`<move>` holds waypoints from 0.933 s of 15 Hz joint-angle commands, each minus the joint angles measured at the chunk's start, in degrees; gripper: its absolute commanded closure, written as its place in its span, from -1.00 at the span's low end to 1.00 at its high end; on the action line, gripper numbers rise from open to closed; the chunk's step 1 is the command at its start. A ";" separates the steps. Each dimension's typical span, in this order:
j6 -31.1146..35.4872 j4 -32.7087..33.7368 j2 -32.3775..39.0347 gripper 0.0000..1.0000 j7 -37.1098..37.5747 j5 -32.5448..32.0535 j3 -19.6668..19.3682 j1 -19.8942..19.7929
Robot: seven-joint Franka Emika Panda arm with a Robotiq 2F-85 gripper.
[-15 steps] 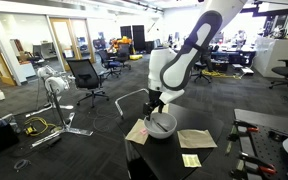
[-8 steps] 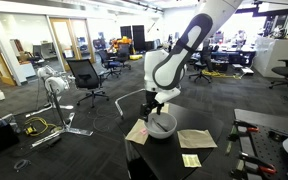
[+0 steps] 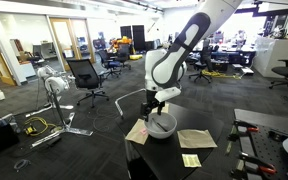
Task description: Move the pen to the right
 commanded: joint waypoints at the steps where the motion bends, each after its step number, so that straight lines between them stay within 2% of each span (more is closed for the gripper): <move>1: -2.09 -0.95 -1.16 -1.00 -2.01 1.79 0.54 -1.33; 14: -2.16 0.61 4.15 -1.00 -0.40 -0.13 -1.76 -0.38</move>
